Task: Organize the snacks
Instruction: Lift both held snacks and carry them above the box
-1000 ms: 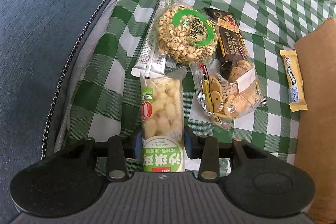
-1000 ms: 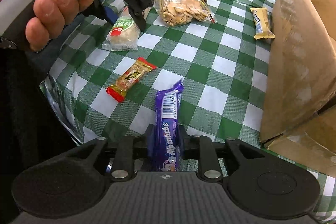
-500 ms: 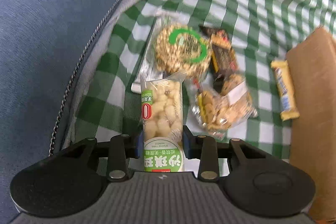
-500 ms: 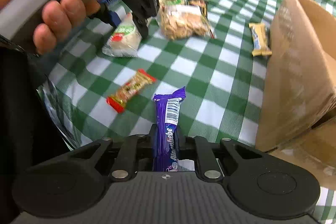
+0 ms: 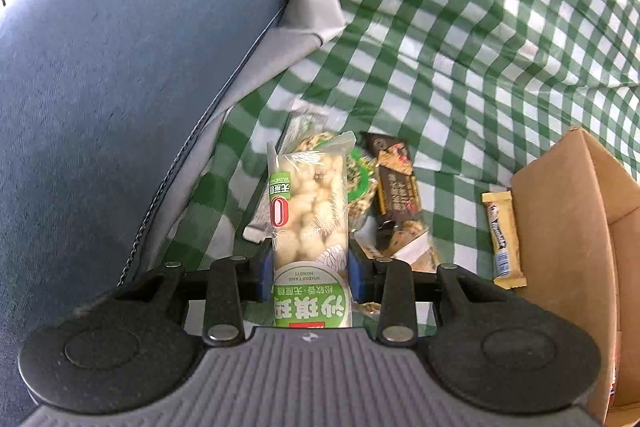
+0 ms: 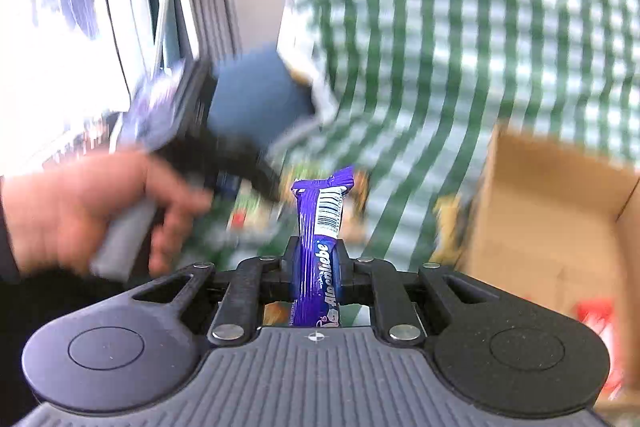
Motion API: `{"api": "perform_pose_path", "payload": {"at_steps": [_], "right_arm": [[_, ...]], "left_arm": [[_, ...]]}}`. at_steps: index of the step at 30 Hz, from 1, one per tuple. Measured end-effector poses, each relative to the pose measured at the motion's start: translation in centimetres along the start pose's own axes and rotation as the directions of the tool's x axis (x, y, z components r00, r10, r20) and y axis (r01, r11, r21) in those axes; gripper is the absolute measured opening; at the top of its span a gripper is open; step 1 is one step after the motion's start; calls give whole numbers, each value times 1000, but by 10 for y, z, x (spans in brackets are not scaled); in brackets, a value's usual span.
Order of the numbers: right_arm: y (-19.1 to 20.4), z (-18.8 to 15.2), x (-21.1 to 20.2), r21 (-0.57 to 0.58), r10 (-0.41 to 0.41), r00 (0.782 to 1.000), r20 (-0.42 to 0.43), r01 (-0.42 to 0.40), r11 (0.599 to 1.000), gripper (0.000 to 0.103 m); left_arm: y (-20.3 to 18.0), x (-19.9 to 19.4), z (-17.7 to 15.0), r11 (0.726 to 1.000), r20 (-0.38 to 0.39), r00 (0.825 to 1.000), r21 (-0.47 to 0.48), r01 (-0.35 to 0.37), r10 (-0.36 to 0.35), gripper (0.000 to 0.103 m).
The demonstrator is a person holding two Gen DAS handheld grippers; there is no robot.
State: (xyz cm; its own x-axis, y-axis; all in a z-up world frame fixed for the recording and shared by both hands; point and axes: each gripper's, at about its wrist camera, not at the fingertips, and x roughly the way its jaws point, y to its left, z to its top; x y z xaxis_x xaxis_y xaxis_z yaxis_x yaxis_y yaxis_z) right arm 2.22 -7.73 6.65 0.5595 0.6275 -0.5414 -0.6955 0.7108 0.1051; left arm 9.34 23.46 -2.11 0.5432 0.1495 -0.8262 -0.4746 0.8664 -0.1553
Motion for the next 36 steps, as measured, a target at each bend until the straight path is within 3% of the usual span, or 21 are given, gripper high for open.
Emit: {"api": "perform_pose_path", "payload": {"at_steps": [4, 8, 12, 15, 20, 25, 30, 34, 36], "right_arm": [[-32, 7, -13, -20, -54, 996, 64, 56, 998, 16], [-64, -9, -13, -1, -88, 992, 95, 89, 996, 16], [-90, -28, -17, 99, -161, 976, 145, 148, 984, 16], [-104, -26, -32, 157, -189, 957, 221, 156, 975, 16], [-127, -34, -33, 227, -292, 935, 202, 245, 943, 16], [-136, -38, -39, 225, -383, 896, 222, 336, 915, 16], [-140, -42, -44, 213, -436, 874, 215, 393, 894, 16], [-144, -44, -45, 217, -473, 859, 196, 433, 875, 16], [-146, -47, -48, 223, -491, 851, 186, 450, 865, 16]], "left_arm": [[-6, -4, 1, 1000, 35, 999, 7, 7, -7, 40], [-11, -10, 1, 1000, 75, 997, 20, 13, -15, 40], [-21, -19, -4, 998, 131, 991, 54, 24, -31, 40], [-33, -31, -5, 994, 206, 975, 85, 66, -82, 40], [-61, -56, -13, 974, 358, 911, 169, 152, -204, 40], [-100, -74, -34, 934, 415, 847, 269, 235, -332, 40], [-147, -85, -65, 865, 414, 790, 420, 274, -452, 40], [-179, -104, -97, 779, 434, 718, 580, 239, -544, 40], [-190, -108, -108, 749, 424, 697, 615, 248, -579, 40]]}}
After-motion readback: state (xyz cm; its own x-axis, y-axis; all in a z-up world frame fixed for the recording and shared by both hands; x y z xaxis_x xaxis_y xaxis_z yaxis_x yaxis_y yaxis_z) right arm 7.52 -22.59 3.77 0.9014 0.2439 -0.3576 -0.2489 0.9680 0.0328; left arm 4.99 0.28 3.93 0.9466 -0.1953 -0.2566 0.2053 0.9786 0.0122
